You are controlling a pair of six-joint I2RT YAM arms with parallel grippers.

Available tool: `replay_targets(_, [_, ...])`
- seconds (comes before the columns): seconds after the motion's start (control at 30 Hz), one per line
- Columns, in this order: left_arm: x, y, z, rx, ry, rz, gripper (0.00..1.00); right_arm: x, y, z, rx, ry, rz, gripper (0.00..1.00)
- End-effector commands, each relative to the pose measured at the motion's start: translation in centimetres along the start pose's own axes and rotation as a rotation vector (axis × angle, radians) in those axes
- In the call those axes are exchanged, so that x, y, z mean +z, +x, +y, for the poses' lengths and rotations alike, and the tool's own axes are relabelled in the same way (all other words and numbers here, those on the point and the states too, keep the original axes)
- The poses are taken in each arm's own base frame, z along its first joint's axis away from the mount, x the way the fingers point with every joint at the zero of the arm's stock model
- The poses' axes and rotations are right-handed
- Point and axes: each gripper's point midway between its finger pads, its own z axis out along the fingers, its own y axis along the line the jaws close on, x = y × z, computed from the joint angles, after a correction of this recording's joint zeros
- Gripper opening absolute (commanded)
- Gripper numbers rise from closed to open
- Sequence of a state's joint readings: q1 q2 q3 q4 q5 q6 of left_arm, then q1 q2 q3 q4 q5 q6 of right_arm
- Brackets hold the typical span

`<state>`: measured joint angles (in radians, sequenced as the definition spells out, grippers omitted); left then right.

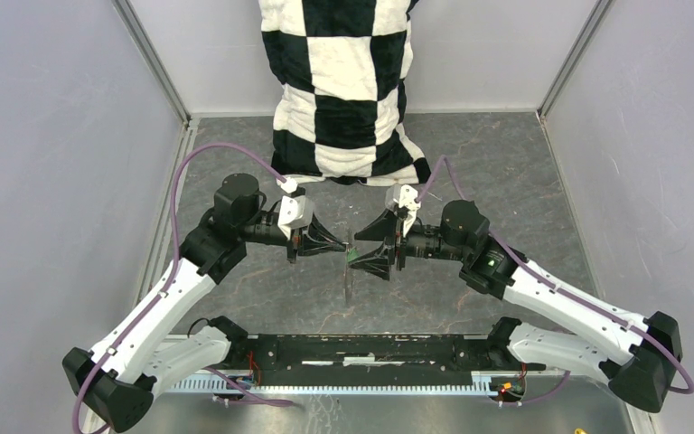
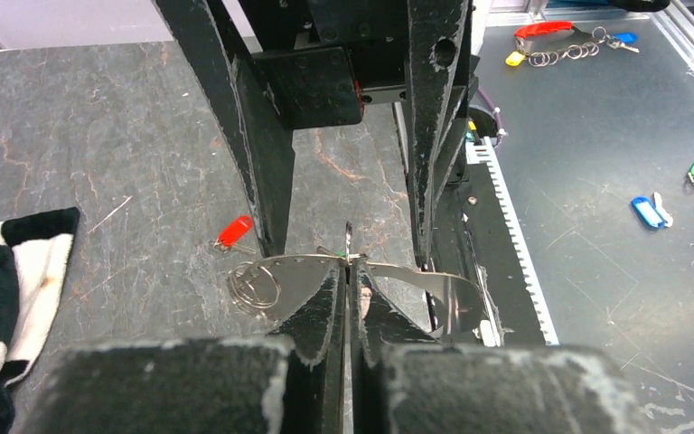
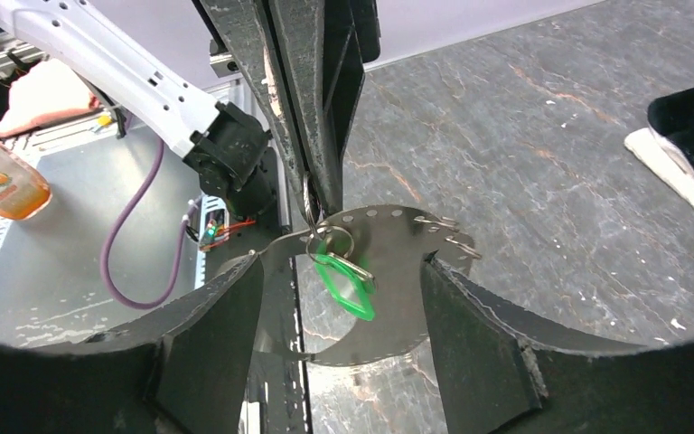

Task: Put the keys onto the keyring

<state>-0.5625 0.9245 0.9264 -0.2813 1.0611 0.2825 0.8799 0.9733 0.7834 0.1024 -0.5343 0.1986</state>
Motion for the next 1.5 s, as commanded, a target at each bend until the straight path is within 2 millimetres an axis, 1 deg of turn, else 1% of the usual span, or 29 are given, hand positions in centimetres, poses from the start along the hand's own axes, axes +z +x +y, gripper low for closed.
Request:
replay_targets(0.0, [-0.4, -2.8, -0.7, 0.063, 0.017, -0.058, 0.02, 0.9, -1.1, 0.6, 0.008, -0.059, -0.060, 0.69])
replay_targets(0.17, [-0.4, -3.0, -0.7, 0.067, 0.016, -0.061, 0.02, 1.1, -0.2, 0.2, 0.006, -0.050, -0.033, 0.63])
replay_targets(0.27, [-0.4, -3.0, -0.8, 0.066, 0.018, -0.062, 0.02, 1.2, -0.1, 0.1, -0.001, -0.046, -0.029, 0.56])
replay_targets(0.37, [-0.5, -3.2, -0.8, 0.068, 0.018, -0.065, 0.02, 1.3, -0.2, 0.2, 0.002, -0.057, -0.033, 0.51])
replay_targets(0.43, [-0.4, -3.2, -0.8, 0.069, 0.018, -0.066, 0.02, 1.4, -0.1, 0.4, 0.006, -0.073, -0.034, 0.43])
replay_targets(0.53, [-0.5, -3.2, -0.8, 0.071, 0.015, -0.067, 0.02, 1.5, -0.2, 0.8, 0.007, -0.102, -0.034, 0.22])
replay_targets(0.57, [-0.5, -3.2, -0.8, 0.073, 0.017, -0.066, 0.02, 1.5, -0.3, 0.9, 0.006, -0.107, -0.033, 0.17])
replay_targets(0.6, [-0.5, -3.1, -0.8, 0.073, 0.016, -0.063, 0.02, 1.4, -0.4, 1.0, 0.001, -0.109, -0.035, 0.12])
replay_targets(0.67, [-0.5, -2.8, -0.8, 0.071, 0.016, -0.055, 0.02, 1.2, -1.0, 1.0, -0.011, -0.102, -0.043, 0.08])
replay_targets(0.9, [-0.4, -2.5, -1.0, 0.070, 0.028, -0.052, 0.02, 0.8, -2.4, 1.3, -0.046, -0.097, -0.056, 0.08])
replay_targets(1.2, [-0.6, -1.5, -1.6, 0.084, 0.051, -0.026, 0.02, 0.7, -4.2, 1.3, -0.087, -0.088, -0.061, 0.08])
replay_targets(1.37, [-0.6, -1.7, -1.5, 0.086, 0.055, -0.027, 0.02, 1.1, -3.6, 1.2, -0.069, -0.099, -0.041, 0.10])
replay_targets(1.43, [-0.6, -1.8, -1.5, 0.088, 0.050, -0.027, 0.02, 1.1, -3.1, 1.2, -0.065, -0.101, -0.031, 0.16])
replay_targets(1.47, [-0.6, -1.8, -1.4, 0.087, 0.042, -0.026, 0.02, 1.1, -2.9, 1.0, -0.067, -0.090, -0.025, 0.25])
